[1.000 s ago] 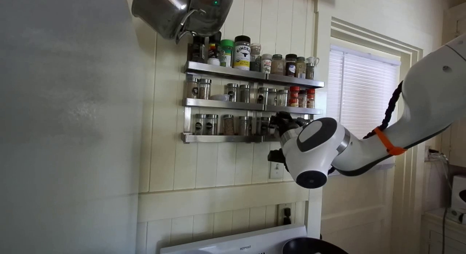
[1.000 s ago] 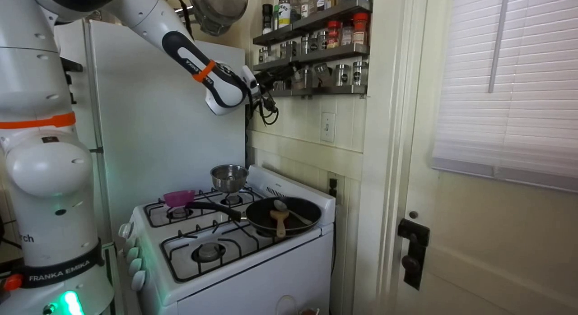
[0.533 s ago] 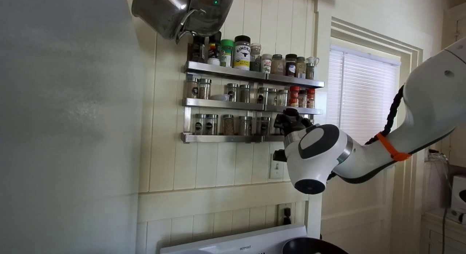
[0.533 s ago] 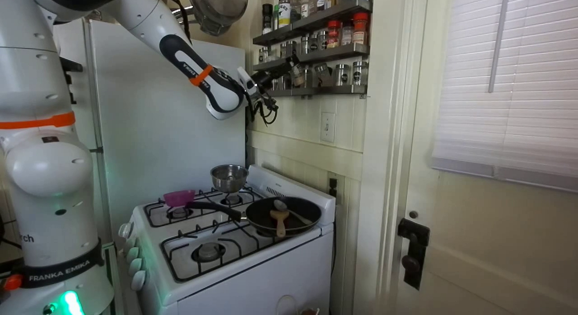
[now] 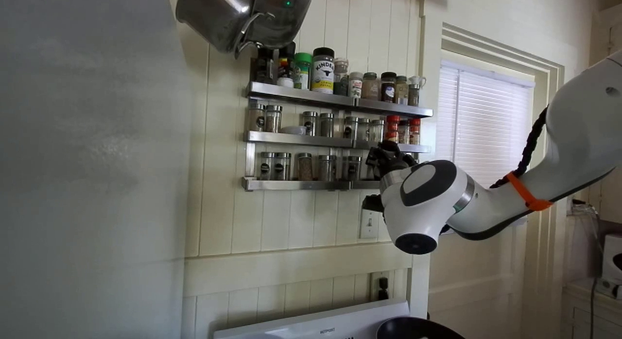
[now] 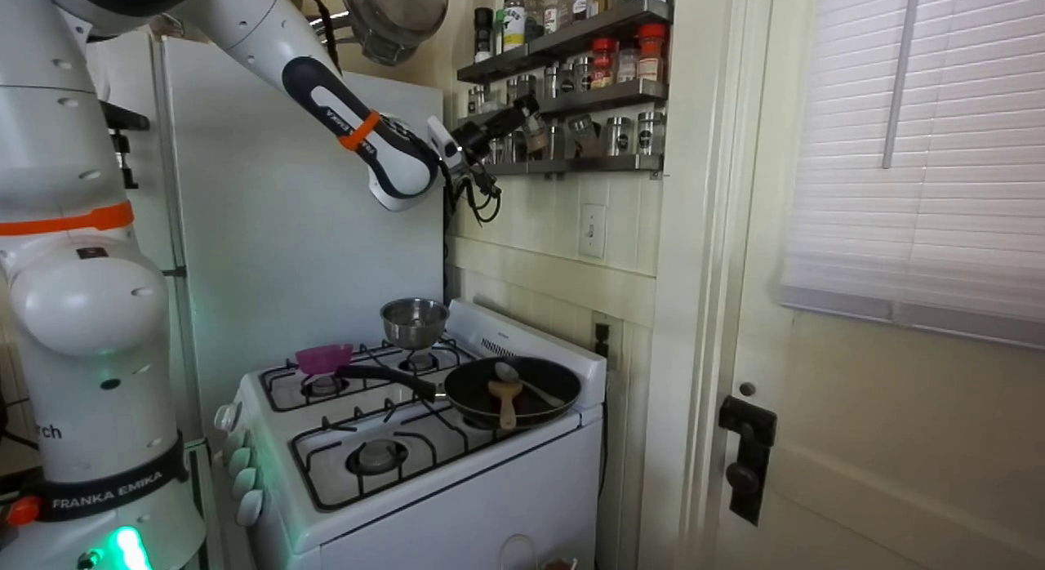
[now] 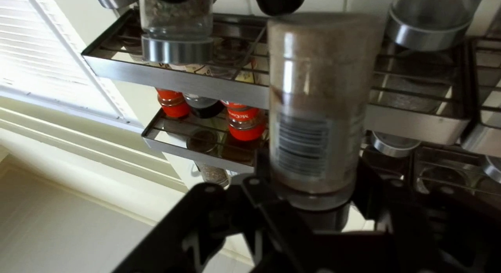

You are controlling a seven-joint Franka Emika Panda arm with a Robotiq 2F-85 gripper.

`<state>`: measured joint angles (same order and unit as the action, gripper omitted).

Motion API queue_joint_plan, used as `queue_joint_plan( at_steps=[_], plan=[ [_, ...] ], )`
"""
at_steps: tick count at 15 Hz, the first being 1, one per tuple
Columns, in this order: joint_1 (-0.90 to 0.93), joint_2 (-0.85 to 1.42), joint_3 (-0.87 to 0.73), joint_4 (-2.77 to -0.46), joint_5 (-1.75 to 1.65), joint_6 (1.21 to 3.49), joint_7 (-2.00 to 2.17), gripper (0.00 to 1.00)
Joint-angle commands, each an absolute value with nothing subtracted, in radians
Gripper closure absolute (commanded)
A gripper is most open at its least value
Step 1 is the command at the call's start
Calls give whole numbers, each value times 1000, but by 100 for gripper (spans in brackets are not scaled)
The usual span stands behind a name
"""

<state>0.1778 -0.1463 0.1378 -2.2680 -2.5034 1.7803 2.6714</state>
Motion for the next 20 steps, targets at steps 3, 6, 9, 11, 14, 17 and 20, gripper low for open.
queue_joint_plan(
  at_steps=[3,6,9,11,14,17,20],
  plan=[
    [97,-160,307,-2287,-2508,1732,2690,75],
    [28,-175,404,-2301,-2523,1753,2718,75],
    [-54,-200,475,-2323,-2521,1760,2733,75],
    [-122,-212,516,-2334,-2520,1766,2744,75],
    [-240,-241,605,-2349,-2517,1790,2753,75],
    [-379,-275,717,-2355,-2517,1829,2784,75],
    [-412,-269,738,-2324,-2517,1837,2779,75]
  ],
)
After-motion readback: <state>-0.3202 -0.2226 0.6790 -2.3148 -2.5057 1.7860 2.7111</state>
